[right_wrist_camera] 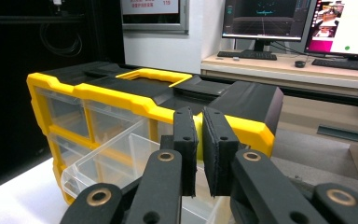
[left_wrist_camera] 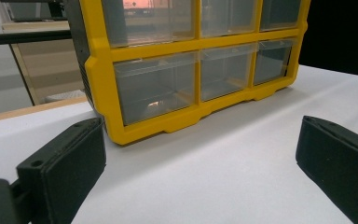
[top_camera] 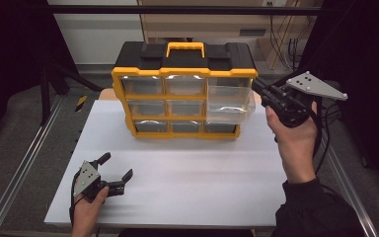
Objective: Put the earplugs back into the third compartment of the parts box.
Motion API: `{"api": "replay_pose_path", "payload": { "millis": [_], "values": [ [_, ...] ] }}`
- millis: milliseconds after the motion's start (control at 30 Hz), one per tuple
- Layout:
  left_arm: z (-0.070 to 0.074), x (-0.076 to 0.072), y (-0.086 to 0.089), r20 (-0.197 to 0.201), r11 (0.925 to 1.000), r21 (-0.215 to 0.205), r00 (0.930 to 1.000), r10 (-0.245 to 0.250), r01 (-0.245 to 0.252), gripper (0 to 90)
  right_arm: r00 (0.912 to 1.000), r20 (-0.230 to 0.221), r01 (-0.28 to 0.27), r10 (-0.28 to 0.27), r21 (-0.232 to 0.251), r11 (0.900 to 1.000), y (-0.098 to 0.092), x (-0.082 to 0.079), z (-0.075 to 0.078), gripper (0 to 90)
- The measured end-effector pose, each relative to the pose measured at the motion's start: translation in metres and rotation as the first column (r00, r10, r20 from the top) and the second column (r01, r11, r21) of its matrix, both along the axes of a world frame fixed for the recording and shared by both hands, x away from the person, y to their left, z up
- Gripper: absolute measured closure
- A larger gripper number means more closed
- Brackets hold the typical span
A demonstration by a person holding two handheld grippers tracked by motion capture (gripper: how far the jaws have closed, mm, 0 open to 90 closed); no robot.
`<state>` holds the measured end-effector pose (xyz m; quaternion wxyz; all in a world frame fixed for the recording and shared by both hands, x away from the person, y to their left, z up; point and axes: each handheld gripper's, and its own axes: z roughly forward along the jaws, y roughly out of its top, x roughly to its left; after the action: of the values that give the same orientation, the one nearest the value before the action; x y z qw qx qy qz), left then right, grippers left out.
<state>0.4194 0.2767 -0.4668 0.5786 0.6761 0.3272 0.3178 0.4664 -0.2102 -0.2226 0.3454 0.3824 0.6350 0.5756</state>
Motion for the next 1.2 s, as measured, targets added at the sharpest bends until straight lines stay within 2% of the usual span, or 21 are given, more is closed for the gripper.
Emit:
{"api": "replay_pose_path", "payload": {
  "millis": [1200],
  "values": [
    [-0.001,0.001,-0.001,-0.005,1.0,0.007,1.0,-0.006,0.006,1.0,0.9994,-0.021,-0.028,0.027,-0.024,0.999,0.018,0.016,0.01,83.9]
  ]
}}
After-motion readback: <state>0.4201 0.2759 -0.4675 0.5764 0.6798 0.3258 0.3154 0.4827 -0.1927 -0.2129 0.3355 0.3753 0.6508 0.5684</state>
